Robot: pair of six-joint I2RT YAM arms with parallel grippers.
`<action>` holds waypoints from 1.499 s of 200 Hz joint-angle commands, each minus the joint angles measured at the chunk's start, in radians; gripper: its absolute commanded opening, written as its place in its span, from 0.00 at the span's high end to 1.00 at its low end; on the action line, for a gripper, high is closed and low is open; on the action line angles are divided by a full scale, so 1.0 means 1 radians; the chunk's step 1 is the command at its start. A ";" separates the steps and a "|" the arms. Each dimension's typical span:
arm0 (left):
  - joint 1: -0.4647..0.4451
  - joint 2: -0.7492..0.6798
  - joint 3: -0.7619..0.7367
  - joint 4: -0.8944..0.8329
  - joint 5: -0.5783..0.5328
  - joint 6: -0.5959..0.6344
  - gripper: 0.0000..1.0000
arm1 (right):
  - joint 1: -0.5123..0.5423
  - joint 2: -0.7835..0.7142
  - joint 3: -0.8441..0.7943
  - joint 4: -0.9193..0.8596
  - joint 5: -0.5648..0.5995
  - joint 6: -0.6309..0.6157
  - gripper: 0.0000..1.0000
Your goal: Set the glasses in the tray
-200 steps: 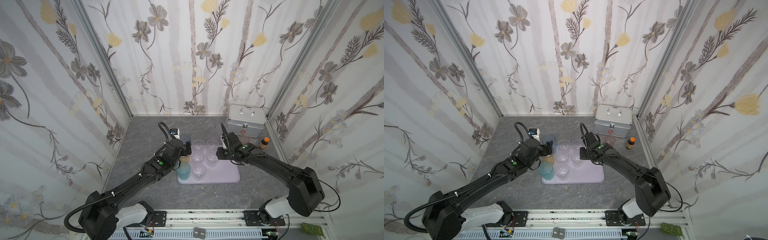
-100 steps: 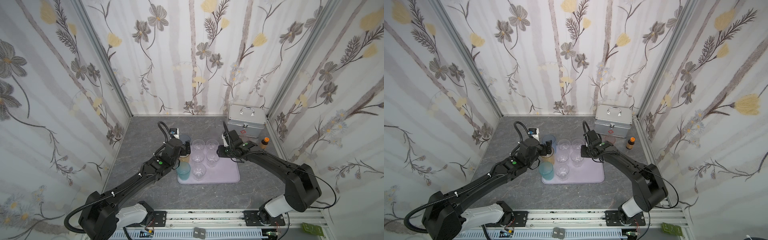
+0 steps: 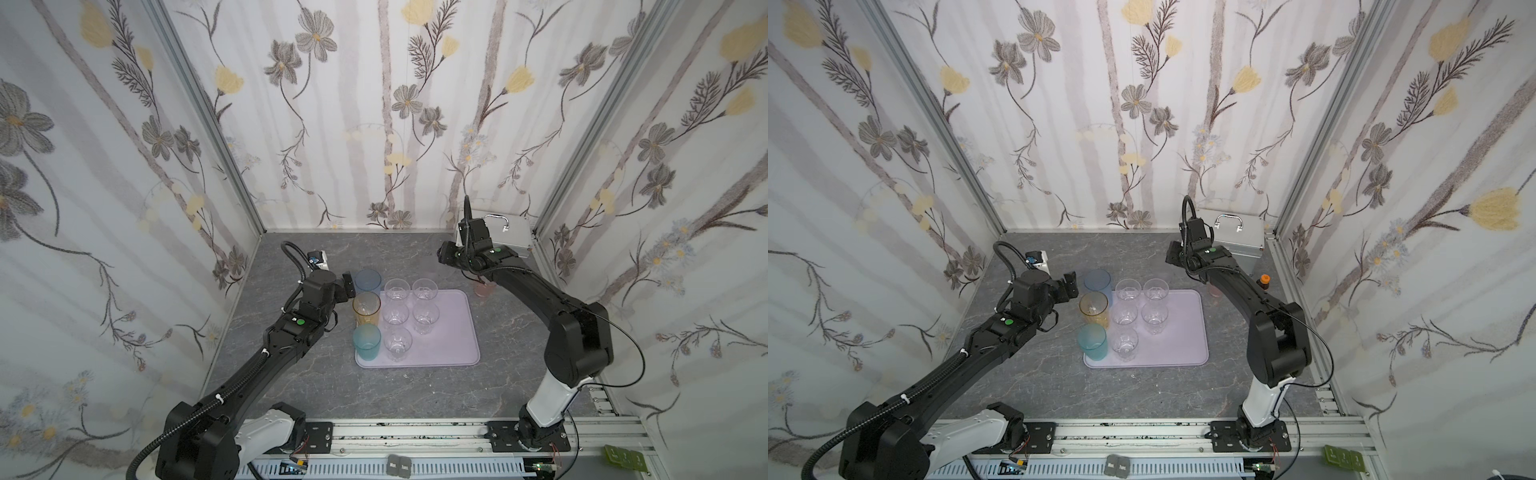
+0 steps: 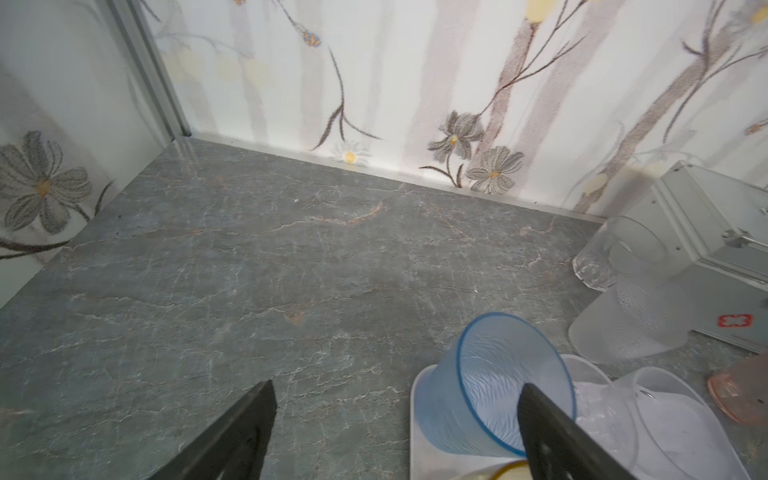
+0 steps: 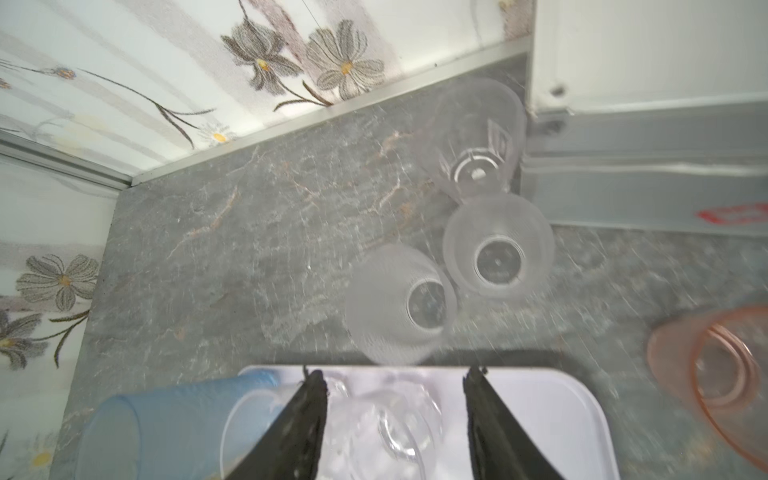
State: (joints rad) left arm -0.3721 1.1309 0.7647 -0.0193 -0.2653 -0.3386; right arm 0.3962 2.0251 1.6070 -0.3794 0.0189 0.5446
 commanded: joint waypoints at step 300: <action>0.131 0.036 -0.036 0.062 0.170 -0.140 0.10 | 0.029 0.589 0.706 -0.109 0.197 -0.358 0.93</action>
State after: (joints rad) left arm -0.2405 1.1889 0.7288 0.0139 -0.0788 -0.4709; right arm 0.4168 2.6629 2.3054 -0.5213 0.2295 0.2226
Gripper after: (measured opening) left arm 0.904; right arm 0.081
